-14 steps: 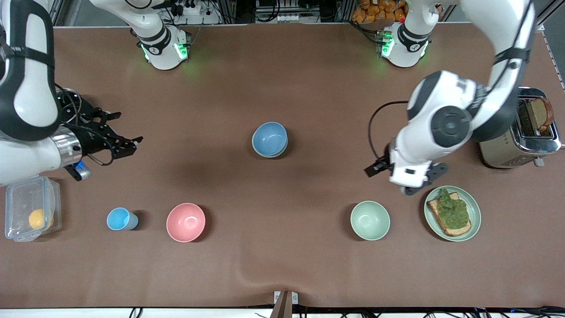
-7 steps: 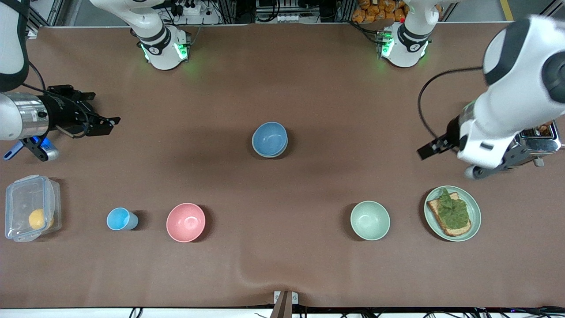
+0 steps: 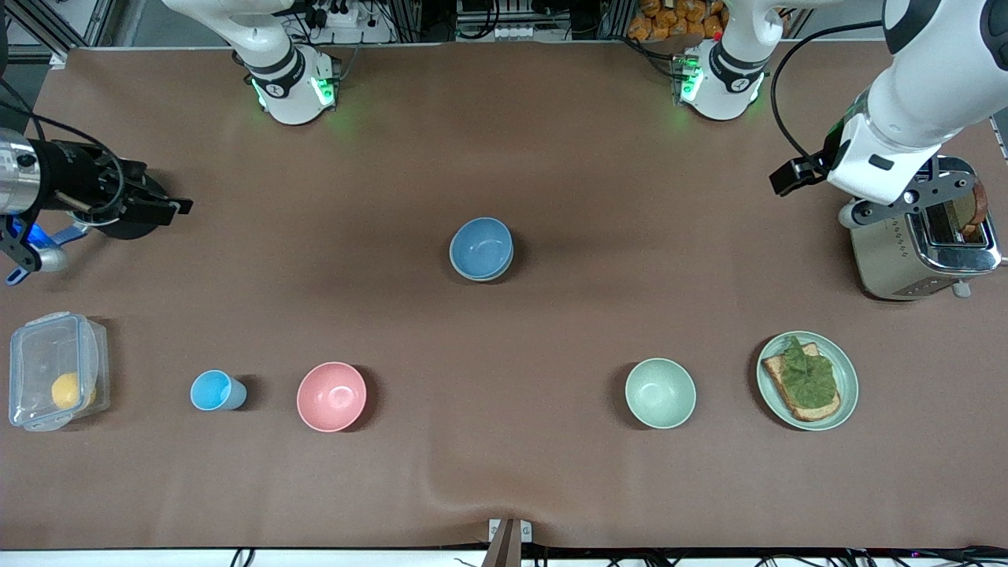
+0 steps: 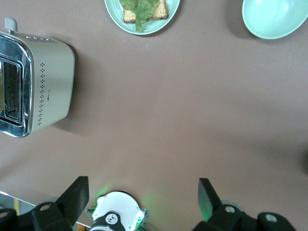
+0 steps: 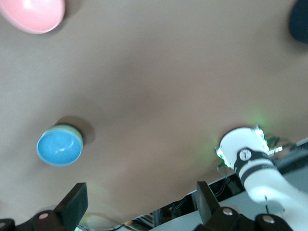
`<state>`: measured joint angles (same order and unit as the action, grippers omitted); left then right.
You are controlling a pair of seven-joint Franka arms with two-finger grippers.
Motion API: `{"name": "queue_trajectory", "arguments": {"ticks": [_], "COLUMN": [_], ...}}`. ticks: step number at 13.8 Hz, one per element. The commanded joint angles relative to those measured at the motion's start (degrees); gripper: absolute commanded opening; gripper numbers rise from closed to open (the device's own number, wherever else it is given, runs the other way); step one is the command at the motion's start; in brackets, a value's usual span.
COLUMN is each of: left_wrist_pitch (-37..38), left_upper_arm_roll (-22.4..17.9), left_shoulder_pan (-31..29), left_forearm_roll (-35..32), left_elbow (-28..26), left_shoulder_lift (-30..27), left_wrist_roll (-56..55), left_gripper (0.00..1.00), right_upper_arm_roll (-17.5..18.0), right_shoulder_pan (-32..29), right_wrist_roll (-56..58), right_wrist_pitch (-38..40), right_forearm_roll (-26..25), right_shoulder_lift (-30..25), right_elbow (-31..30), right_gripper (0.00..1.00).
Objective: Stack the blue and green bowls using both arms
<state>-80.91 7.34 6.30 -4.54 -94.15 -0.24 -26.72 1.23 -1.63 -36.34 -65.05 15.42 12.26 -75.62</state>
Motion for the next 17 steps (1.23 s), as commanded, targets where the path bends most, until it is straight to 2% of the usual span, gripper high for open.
{"name": "queue_trajectory", "arguments": {"ticks": [1,2,6,9,14,17], "left_wrist_pitch": [-1.5,-2.8,-6.4,-6.5,-4.6,-4.2], "left_upper_arm_roll": [-2.8,-3.9,-5.0,-5.9,-6.0,-4.8], "left_shoulder_pan": [0.1,0.4,-1.0,-1.8,-3.0,-2.5], "left_forearm_roll": [0.9,1.0,0.9,1.6,2.3,1.6], "left_elbow": [-1.1,-1.1,0.1,2.1,4.5,4.3], "left_shoulder_lift": [-1.3,-1.3,-1.0,-1.1,-1.6,-1.6], "left_wrist_roll": [8.1,11.1,23.2,27.7,28.6,29.7], "left_gripper": [1.0,1.0,1.0,1.0,1.0,1.0], "right_upper_arm_roll": [5.3,5.3,4.8,3.3,-1.1,-1.1], "right_shoulder_pan": [-3.2,-3.1,-3.2,-2.7,-2.0,-0.9], "right_wrist_roll": [7.5,8.0,8.3,10.7,36.2,37.7], "right_wrist_pitch": [-2.7,-6.3,-9.3,-11.5,-13.3,-12.6], "right_forearm_roll": [-4.2,-5.1,-9.2,-8.5,-9.4,-9.6], "right_shoulder_lift": [-2.4,-3.4,-6.5,-9.4,-10.6,-13.2], "right_elbow": [-0.5,-0.5,-0.3,-1.1,-1.3,-3.2], "right_gripper": [1.0,1.0,1.0,1.0,1.0,1.0]}}
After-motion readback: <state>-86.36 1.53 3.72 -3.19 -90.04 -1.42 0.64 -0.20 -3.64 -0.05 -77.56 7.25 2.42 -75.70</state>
